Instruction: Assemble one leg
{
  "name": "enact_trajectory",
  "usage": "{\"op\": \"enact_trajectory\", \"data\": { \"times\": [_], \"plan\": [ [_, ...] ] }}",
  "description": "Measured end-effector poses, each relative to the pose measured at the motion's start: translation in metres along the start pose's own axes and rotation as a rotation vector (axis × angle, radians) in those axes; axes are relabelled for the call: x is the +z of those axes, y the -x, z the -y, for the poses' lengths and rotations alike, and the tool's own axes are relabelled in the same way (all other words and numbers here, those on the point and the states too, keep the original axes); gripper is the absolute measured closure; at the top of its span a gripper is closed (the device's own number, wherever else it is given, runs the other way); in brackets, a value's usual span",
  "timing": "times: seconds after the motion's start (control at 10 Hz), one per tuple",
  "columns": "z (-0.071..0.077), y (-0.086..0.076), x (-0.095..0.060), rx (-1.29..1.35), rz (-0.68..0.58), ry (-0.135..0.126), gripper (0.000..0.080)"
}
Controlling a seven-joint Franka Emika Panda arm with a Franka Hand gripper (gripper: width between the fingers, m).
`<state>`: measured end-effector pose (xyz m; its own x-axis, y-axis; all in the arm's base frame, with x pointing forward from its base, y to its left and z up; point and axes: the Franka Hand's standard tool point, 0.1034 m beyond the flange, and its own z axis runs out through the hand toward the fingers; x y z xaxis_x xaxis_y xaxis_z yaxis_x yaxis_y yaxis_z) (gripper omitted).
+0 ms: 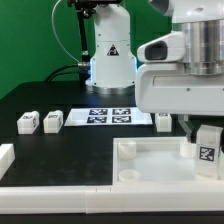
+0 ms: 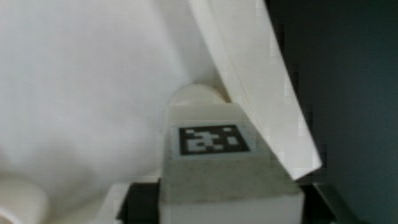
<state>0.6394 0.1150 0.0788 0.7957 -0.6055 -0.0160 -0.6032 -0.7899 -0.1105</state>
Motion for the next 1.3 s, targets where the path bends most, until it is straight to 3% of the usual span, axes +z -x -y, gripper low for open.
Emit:
{"op": "enact_trajectory", "data": {
  "times": [0.4, 0.5, 0.6, 0.7, 0.8, 0.9, 1.0, 1.3],
  "plan": [
    [0.0024, 0.0056, 0.0008, 0.738, 0.075, -0.018, 0.0505],
    [0.0027, 0.0054, 0.0008, 0.803, 0.078, -0.021, 0.0505],
    [0.0030, 0.0059, 0.0009, 0.803, 0.079, -0.021, 0.0446],
    [0.0031, 0.0060, 0.0009, 0.793, 0.079, -0.021, 0.0309],
    [0.0030, 0.0060, 0.0012, 0.736, 0.077, -0.023, 0.0309],
    [0.0020, 0.0063, 0.0030, 0.591, 0.071, -0.022, 0.0185],
    [0.0013, 0.0036, 0.0035, 0.353, 0.062, -0.010, 0.0161],
    [0.0011, 0.0013, 0.0048, -0.009, 0.051, -0.020, 0.0152]
  ]
}}
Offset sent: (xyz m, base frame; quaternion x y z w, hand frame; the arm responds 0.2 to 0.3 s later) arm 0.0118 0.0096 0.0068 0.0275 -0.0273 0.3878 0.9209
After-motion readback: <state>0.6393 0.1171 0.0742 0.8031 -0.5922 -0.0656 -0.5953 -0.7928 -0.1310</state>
